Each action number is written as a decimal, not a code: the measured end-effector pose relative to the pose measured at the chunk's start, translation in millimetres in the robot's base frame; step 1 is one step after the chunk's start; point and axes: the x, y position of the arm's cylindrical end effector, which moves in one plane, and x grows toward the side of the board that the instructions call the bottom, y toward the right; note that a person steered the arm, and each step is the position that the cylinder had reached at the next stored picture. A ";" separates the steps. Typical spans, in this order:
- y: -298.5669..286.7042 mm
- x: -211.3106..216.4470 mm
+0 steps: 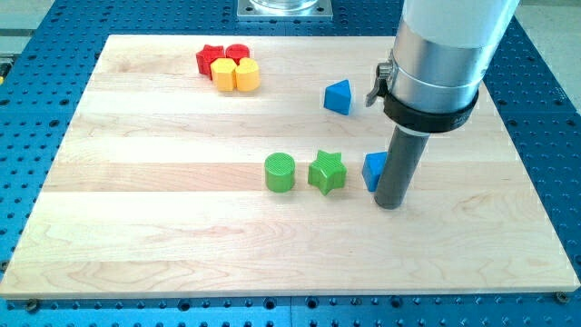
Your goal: Place the blue triangle diagonally top left to the green star
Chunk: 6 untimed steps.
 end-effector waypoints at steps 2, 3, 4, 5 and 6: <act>89.6 -65.9; 94.0 -142.9; 60.2 -193.8; 0.7 -190.9; -68.6 -149.6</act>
